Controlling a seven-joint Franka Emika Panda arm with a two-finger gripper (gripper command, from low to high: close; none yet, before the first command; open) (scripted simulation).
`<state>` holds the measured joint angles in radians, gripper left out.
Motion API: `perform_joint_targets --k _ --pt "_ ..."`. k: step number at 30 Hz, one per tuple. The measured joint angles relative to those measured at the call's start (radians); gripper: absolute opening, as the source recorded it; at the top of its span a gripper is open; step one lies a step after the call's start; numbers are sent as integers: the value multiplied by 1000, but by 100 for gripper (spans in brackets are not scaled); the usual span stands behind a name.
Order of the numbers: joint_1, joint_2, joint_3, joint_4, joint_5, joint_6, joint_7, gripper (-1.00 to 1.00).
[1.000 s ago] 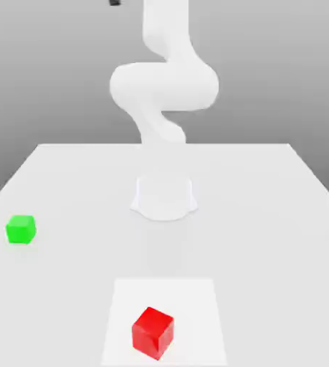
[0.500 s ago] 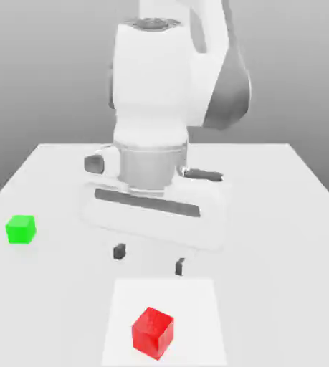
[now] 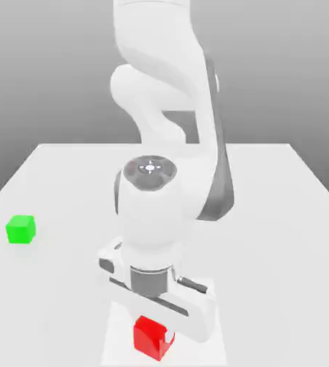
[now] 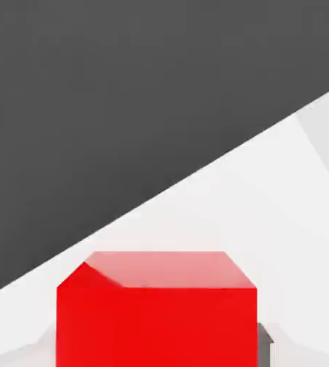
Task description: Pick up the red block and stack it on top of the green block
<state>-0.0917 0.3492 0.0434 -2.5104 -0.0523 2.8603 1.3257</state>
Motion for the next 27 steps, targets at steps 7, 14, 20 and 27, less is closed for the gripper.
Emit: perform_joint_targets --k 7,14,20,27 --pt "-62 -202 -34 -50 15 -150 -27 -100" --pt "-425 -344 -234 -162 -44 -176 -63 -100" --pt "-659 -460 -372 -259 -68 -192 -115 -100" --pt "-704 -329 -427 -287 92 -43 -252 -100"
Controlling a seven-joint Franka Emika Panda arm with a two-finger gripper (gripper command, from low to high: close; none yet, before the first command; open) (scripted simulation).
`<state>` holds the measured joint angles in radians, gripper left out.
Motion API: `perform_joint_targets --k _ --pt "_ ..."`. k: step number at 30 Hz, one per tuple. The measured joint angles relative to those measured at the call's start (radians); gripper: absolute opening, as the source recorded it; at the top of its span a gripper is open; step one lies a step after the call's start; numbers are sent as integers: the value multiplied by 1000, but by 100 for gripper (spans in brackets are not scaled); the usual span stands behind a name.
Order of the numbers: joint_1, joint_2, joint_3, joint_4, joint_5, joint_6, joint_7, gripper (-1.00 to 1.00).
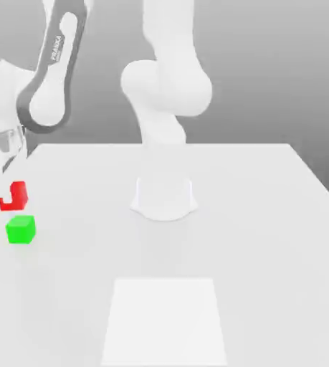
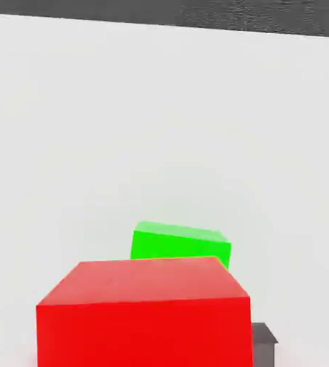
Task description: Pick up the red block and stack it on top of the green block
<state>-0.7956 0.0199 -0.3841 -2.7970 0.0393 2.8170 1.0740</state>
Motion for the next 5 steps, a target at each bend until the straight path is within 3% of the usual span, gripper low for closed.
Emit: perform_joint_targets --k 1,2,5 --pt "-6 36 18 1 44 32 -31 -100" --pt "-17 67 36 3 82 58 -58 100" --pt "-16 67 36 3 82 58 -58 100"
